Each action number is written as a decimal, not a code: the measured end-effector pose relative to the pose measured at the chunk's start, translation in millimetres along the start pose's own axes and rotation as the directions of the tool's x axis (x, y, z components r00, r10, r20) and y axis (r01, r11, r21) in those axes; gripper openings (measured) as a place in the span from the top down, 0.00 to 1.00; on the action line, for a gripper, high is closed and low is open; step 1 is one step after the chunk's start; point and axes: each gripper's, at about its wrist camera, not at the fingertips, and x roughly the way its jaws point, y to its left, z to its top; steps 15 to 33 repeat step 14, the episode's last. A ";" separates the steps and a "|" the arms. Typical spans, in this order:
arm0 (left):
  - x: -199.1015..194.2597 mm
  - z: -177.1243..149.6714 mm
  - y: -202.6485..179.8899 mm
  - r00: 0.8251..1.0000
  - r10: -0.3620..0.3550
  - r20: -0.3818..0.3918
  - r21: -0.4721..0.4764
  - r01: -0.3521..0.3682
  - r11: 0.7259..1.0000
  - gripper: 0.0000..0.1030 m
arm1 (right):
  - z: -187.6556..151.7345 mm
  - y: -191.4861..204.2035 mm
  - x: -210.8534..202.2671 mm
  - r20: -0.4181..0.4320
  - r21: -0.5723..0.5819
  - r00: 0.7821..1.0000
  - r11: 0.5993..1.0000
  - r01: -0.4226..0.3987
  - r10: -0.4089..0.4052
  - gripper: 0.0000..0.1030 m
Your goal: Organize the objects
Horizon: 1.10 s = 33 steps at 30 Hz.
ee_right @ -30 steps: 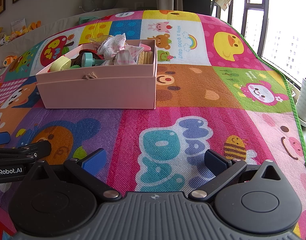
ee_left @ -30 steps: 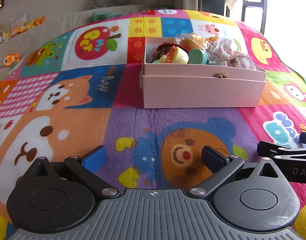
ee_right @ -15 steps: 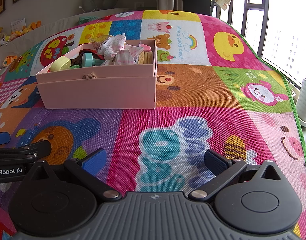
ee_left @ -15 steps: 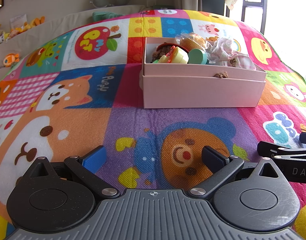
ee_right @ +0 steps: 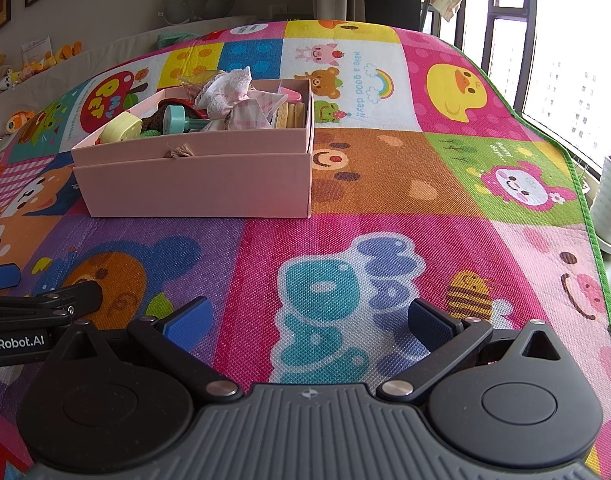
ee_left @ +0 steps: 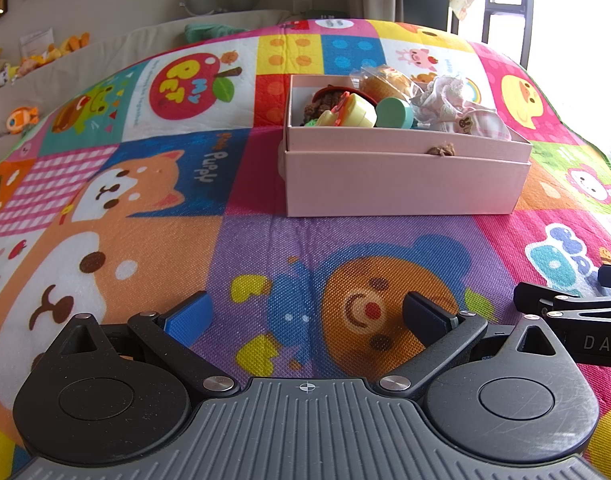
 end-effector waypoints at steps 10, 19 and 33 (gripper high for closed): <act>-0.5 0.2 0.0 1.000 -0.004 -0.001 -0.004 0.004 1.000 0.00 | 0.0 0.0 0.0 0.000 0.000 1.000 1.000 0.000 0.000 0.00; -0.5 0.2 0.2 1.000 -0.006 0.000 -0.007 0.006 1.000 0.00 | 0.0 0.0 0.0 0.000 0.000 1.000 1.000 0.000 0.000 0.00; -0.5 0.2 0.2 1.000 -0.006 0.000 -0.007 0.006 1.000 0.00 | 0.0 0.0 0.0 0.000 0.000 1.000 1.000 0.000 0.000 0.00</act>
